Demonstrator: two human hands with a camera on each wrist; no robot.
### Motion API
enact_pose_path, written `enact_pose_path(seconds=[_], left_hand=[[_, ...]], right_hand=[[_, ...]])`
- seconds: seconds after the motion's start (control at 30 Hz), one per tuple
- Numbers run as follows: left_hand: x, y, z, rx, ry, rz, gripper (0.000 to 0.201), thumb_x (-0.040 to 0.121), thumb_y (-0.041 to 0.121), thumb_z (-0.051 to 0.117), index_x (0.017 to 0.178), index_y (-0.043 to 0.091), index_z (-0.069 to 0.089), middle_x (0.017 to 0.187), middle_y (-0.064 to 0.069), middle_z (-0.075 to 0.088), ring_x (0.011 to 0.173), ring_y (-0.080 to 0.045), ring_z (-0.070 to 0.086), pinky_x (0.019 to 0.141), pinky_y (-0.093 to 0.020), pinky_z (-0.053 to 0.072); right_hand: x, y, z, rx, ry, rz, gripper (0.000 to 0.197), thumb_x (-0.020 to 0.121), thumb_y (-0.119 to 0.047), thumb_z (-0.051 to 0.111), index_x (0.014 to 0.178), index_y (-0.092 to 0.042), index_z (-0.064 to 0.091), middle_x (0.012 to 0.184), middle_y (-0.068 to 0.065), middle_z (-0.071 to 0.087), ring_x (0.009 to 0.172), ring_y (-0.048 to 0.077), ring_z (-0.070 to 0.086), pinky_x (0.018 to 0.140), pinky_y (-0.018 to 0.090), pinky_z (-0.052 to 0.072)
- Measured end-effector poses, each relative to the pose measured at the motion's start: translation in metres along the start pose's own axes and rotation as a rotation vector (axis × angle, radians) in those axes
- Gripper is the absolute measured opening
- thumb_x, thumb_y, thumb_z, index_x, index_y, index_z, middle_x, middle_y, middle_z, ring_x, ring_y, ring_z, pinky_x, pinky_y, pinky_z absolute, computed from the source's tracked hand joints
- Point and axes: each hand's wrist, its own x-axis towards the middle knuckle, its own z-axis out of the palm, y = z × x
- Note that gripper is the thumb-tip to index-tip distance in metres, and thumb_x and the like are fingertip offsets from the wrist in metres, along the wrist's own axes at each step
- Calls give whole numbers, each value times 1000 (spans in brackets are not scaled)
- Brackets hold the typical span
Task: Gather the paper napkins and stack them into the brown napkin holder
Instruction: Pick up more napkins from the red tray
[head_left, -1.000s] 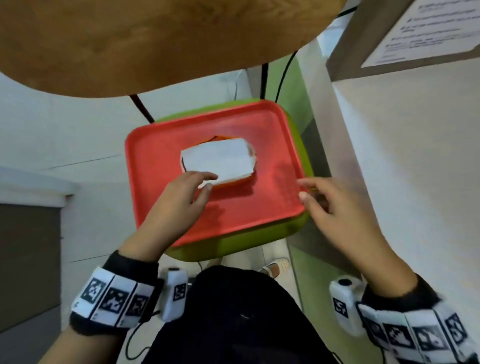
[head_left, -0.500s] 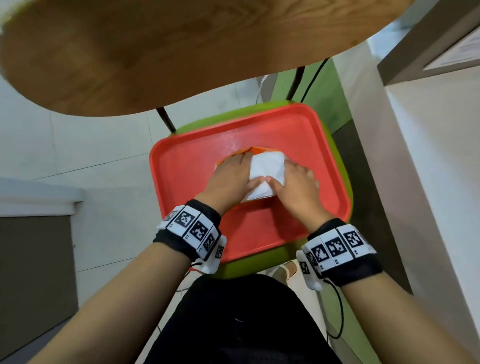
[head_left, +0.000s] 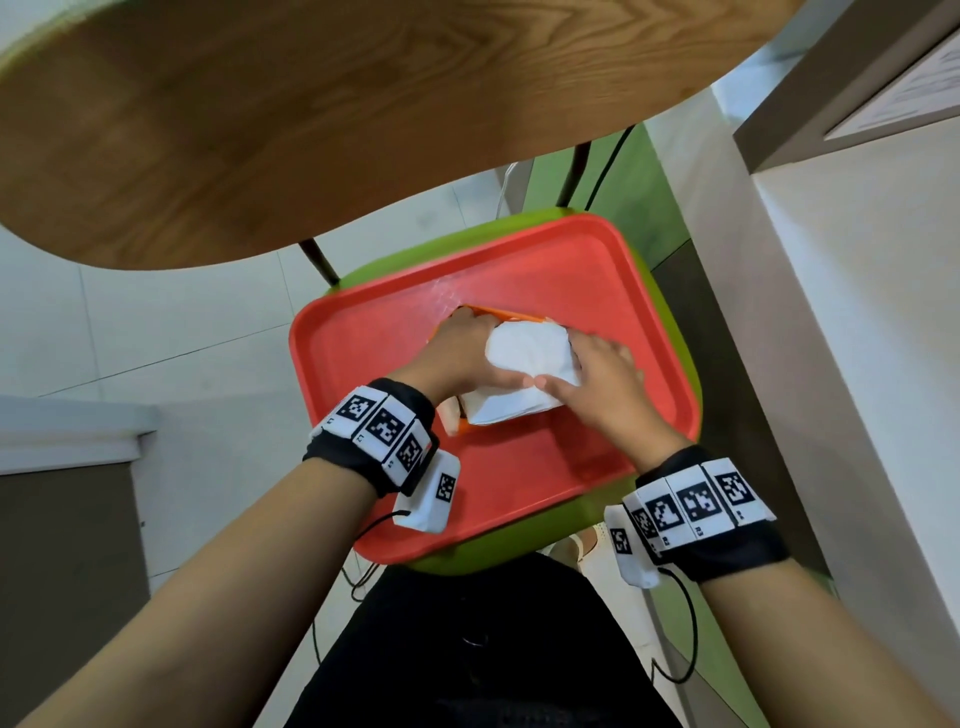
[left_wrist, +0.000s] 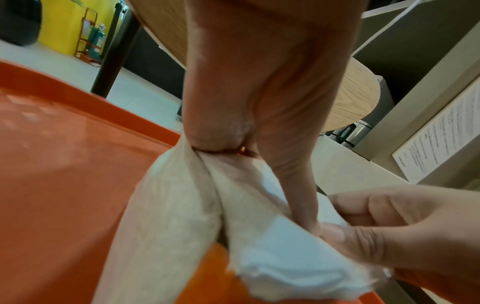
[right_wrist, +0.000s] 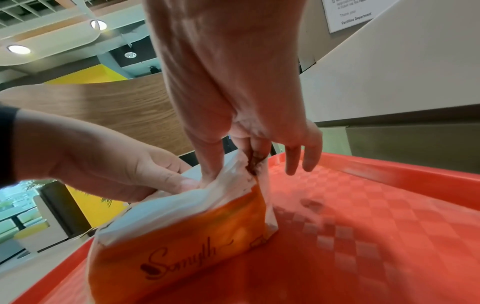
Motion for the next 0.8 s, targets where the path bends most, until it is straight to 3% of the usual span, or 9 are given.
enact_pose_path(seconds=[0.1, 0.23, 0.33, 0.43, 0.53, 0.63, 0.77, 0.8], left_hand=[[-3, 0, 0, -41, -6, -12, 76, 76, 50, 74, 134, 7, 50, 134, -14, 52, 125, -27, 44, 94, -34, 40], [-5, 1, -1, -103, 16, 16, 75, 76, 45, 77, 135, 9, 49, 133, -8, 57, 120, -25, 52, 86, -28, 40], [-6, 2, -3, -92, 1, 27, 74, 74, 48, 76, 133, 9, 53, 129, -6, 60, 119, -25, 53, 87, -30, 43], [-6, 5, -5, -69, 3, 34, 62, 76, 46, 76, 121, 6, 60, 118, -10, 64, 114, -27, 55, 78, -28, 40], [-6, 2, -2, -106, 17, 50, 65, 77, 41, 78, 129, 8, 58, 129, -11, 60, 123, -25, 48, 81, -21, 31], [-7, 0, -3, -153, 30, 70, 73, 73, 41, 81, 135, 12, 53, 135, -7, 56, 125, -23, 45, 84, -20, 29], [-5, 1, -7, -176, -45, 81, 60, 74, 40, 81, 124, 12, 62, 102, 0, 57, 106, -23, 55, 68, -18, 35], [-5, 0, -8, -187, -58, 93, 61, 72, 42, 81, 123, 15, 62, 102, -1, 58, 107, -25, 56, 71, -18, 37]], right_hand=[[-2, 3, 1, -12, 30, -43, 62, 84, -47, 64, 140, -27, 45, 141, 0, 53, 137, 31, 29, 98, 41, 28], [-5, 6, 2, 3, 77, -66, 64, 83, -50, 63, 141, -35, 43, 144, -7, 51, 140, 28, 26, 98, 41, 26], [-8, 6, 1, 13, 91, -84, 61, 83, -51, 63, 139, -34, 45, 141, -5, 55, 139, 28, 27, 98, 41, 25], [-12, 3, -2, 24, 116, -102, 58, 82, -47, 67, 135, -31, 50, 138, -1, 57, 140, 27, 27, 91, 36, 22], [-15, 1, -4, 42, 139, -110, 57, 79, -43, 71, 132, -30, 54, 140, 0, 56, 140, 27, 27, 86, 33, 16], [-14, 1, -3, 63, 132, -105, 58, 78, -42, 73, 131, -29, 54, 133, 0, 61, 140, 27, 27, 89, 34, 19], [-12, 4, -5, 78, 137, -99, 59, 74, -46, 75, 127, -28, 57, 118, 0, 67, 140, 27, 28, 86, 34, 17], [-13, 4, -6, 82, 143, -98, 61, 72, -47, 76, 127, -29, 57, 117, -2, 67, 140, 26, 28, 86, 34, 17]])
